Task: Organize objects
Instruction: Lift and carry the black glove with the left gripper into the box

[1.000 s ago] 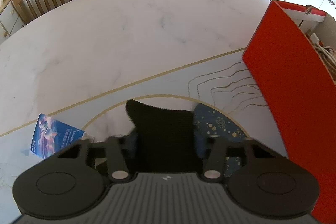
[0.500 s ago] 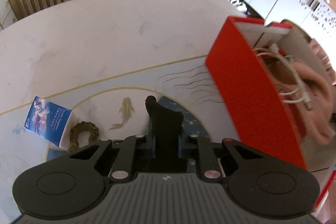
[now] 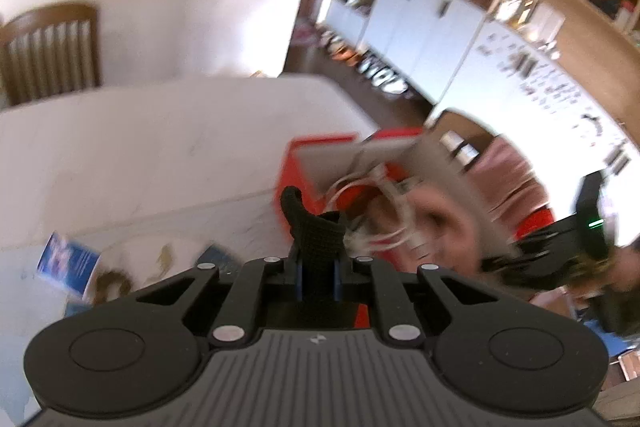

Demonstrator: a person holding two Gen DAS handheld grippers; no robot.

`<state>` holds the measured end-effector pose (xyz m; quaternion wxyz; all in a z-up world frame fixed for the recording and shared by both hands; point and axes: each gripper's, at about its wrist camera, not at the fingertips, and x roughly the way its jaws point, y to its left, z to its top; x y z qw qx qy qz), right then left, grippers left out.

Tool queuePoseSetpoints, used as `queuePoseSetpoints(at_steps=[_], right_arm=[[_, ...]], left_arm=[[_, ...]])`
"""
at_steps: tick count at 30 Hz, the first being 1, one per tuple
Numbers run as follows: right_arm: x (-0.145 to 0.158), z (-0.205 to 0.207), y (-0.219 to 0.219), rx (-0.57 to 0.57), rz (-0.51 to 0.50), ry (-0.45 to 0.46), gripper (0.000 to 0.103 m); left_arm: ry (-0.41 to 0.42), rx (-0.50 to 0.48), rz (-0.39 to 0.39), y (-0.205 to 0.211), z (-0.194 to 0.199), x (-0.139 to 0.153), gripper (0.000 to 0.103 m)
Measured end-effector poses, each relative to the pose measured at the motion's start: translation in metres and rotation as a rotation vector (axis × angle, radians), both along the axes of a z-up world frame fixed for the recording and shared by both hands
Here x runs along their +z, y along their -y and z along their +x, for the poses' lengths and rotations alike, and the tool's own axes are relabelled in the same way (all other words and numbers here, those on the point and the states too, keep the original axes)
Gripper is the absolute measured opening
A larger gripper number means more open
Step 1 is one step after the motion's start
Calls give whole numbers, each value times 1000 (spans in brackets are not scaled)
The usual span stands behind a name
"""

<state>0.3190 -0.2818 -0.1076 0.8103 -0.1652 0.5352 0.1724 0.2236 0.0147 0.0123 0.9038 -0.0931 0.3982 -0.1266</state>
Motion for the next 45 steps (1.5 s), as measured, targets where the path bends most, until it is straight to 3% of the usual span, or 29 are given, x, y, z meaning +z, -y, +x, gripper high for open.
queuePoseSetpoints(at_steps=[7,17,22,32,45], right_arm=[[1,0,1,7,3,2,6],[0,-1,1,9,11,3,6],[-1,0,1,10,15,2,5],[-2,1,1,8,16,2,5],[-1,2,3,-12,38,-7,5]], left_arm=[[100,-127,-22,36,2,51,12],[116,-232,33,93,40,60,12],[104,-264,94,114,63,44,12],[4,-291,223,138,109,-5,12],[-106,-290,321,148,152,-61,12]])
